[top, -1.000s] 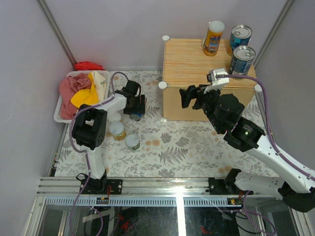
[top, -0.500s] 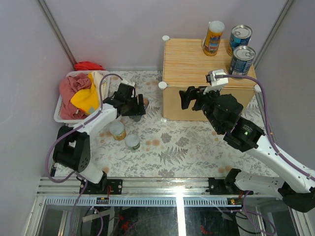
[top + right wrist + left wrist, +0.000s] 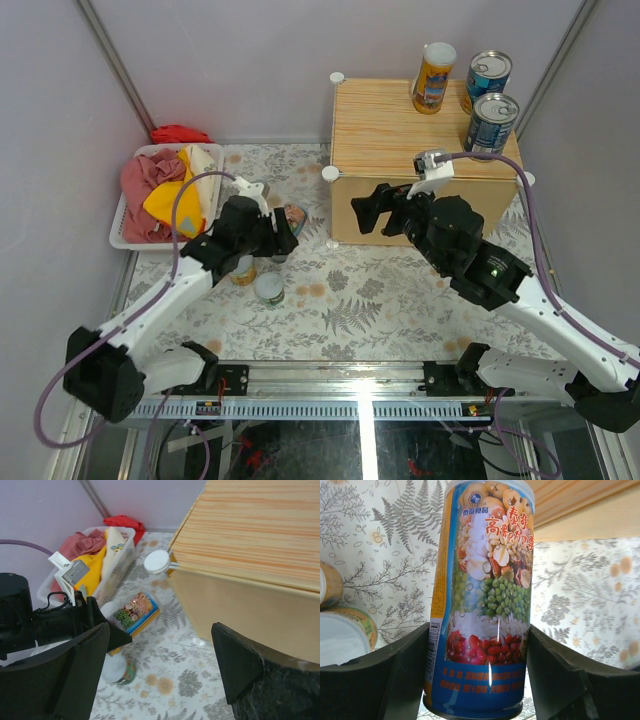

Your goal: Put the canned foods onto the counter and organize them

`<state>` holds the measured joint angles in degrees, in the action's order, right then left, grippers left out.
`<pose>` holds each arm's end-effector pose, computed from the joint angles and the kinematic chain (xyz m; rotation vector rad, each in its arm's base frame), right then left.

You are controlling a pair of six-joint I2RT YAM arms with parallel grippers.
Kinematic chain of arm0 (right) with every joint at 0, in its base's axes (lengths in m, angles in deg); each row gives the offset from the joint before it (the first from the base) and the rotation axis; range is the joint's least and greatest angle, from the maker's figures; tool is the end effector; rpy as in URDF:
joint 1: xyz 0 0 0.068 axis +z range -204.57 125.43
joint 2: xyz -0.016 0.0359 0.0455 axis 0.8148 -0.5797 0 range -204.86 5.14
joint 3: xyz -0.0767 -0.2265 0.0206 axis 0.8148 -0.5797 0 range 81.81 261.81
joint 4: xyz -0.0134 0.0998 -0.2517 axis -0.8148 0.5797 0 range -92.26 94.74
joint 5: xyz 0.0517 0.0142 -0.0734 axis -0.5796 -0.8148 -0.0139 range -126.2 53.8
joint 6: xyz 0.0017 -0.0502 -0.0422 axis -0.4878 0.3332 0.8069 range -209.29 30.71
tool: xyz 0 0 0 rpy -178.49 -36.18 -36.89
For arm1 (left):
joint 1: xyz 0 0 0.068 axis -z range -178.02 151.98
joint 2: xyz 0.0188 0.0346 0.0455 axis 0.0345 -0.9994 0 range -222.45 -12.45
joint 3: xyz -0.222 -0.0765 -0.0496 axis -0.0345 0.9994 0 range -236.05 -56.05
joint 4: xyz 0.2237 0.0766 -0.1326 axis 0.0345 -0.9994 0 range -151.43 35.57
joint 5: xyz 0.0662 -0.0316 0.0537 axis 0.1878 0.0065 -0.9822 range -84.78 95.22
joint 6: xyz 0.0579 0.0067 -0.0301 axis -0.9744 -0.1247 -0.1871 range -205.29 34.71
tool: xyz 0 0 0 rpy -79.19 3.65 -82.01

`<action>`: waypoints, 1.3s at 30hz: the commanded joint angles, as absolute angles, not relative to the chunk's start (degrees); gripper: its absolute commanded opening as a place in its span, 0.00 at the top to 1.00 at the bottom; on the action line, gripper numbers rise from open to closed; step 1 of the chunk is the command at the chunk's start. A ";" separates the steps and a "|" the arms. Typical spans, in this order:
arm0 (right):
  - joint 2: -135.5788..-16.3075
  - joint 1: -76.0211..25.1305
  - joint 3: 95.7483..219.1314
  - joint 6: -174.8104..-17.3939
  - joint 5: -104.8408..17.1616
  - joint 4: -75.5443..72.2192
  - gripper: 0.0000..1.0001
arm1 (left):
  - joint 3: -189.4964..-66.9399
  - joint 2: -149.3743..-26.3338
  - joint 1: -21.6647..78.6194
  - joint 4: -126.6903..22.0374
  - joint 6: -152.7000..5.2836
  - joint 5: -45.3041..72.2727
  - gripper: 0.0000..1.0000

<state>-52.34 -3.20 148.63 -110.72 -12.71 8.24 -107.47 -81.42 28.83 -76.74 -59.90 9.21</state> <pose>0.1783 0.1900 0.4056 -0.0981 1.6260 0.6612 0.2618 -0.1365 0.2279 0.0677 2.3259 -0.5520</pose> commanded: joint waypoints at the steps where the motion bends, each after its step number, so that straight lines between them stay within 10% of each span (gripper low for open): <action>1: -52.06 -2.65 148.20 -120.48 -19.06 6.00 0.10 | -105.52 -71.80 30.47 -62.75 -56.68 7.99 1.00; 39: -60.09 -2.78 139.03 -143.34 -34.53 -13.58 0.01 | -107.91 -56.35 39.97 -53.63 -49.17 19.56 1.00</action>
